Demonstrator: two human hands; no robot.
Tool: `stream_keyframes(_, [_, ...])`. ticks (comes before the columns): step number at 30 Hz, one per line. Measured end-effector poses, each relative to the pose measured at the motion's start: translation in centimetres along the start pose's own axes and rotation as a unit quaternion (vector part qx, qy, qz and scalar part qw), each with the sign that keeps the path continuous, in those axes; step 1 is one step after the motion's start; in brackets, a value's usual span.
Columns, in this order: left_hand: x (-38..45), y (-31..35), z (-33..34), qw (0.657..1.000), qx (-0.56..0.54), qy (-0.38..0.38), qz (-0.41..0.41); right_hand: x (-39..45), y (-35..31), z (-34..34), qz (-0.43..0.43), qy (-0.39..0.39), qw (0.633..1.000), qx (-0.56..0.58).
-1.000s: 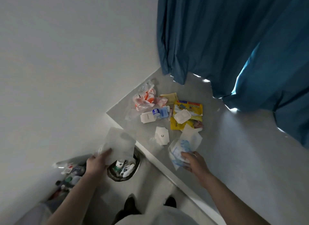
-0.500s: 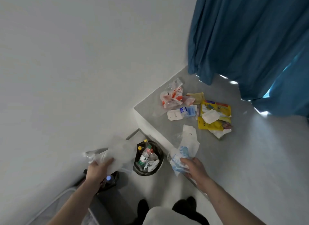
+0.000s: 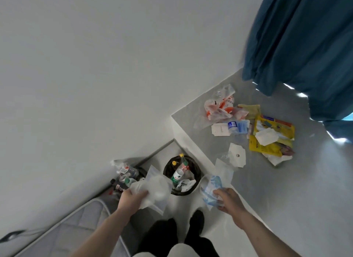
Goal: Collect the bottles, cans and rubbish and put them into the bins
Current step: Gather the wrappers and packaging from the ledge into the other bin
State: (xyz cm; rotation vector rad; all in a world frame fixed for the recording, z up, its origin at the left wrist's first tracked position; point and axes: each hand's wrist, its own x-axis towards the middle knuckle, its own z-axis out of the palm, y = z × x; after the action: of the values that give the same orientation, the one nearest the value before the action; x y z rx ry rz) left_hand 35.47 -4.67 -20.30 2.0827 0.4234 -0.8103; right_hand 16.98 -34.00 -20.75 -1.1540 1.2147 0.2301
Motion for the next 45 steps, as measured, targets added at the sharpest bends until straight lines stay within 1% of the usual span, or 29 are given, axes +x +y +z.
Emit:
stream_keyframes(5, [0.6, 0.2, 0.4, 0.999, 0.040, -0.021, -0.011, 1.4, -0.7, 2.1, 0.012, -0.015, 1.000, -0.014])
stream_keyframes(12, [4.1, 2.2, 1.1, 0.993, 0.106, -0.048, -0.007, 3.2, -1.3, 4.3, 0.044, 0.022, 0.999, -0.021])
stream_keyframes(14, [5.8, 3.1, 1.2, 0.989, 0.133, -0.059, 0.004, 4.0, -1.5, 5.3, 0.052, 0.034, 0.998, -0.024])
stream_keyframes(17, [9.3, 3.7, 1.4, 0.981, 0.173, -0.086, -0.004, 5.8, -1.5, 7.7, 0.077, 0.047, 0.996, -0.027])
stream_keyframes(21, [15.0, 3.5, 2.5, 0.962, 0.241, -0.130, 0.008, 11.9, 0.7, 10.4, 0.118, 0.051, 0.991, -0.034])
stream_keyframes(24, [19.6, 2.9, 4.6, 0.938, 0.314, -0.145, 0.034, 16.6, 1.6, 12.4, 0.123, 0.060, 0.989, -0.062])
stream_keyframes(28, [25.2, 0.9, 7.9, 0.933, 0.327, -0.146, 0.038, 23.8, 3.1, 14.4, 0.102, 0.075, 0.987, -0.102])
stream_keyframes(29, [26.8, 0.2, 8.9, 0.933, 0.326, -0.147, 0.041, 26.1, 3.5, 14.8, 0.098, 0.069, 0.987, -0.103])
stream_keyframes(33, [32.1, -3.2, 12.9, 0.924, 0.346, -0.155, 0.043, 34.3, 6.1, 15.7, 0.150, 0.041, 0.985, -0.071])
stream_keyframes(35, [34.5, -5.0, 14.9, 0.916, 0.371, -0.148, 0.038, 38.0, 7.7, 15.7, 0.164, 0.046, 0.982, -0.080])
stream_keyframes(36, [35.5, -5.8, 15.7, 0.920, 0.364, -0.139, 0.030, 39.5, 8.5, 15.7, 0.164, 0.058, 0.980, -0.093])
stream_keyframes(38, [37.3, -7.4, 17.2, 0.932, 0.339, -0.133, 0.011, 42.0, 10.4, 15.5, 0.156, 0.092, 0.974, -0.133])
stream_keyframes(41, [39.1, -8.8, 18.8, 0.931, 0.341, -0.130, 0.003, 43.4, 12.7, 15.6, 0.107, 0.133, 0.968, -0.183])
stream_keyframes(43, [39.7, -9.1, 19.6, 0.927, 0.353, -0.124, 0.009, 43.5, 13.5, 15.8, 0.091, 0.140, 0.966, -0.198])
stream_keyframes(45, [40.1, -9.2, 20.2, 0.926, 0.359, -0.114, 0.015, 43.2, 14.1, 15.8, 0.090, 0.129, 0.964, -0.214])
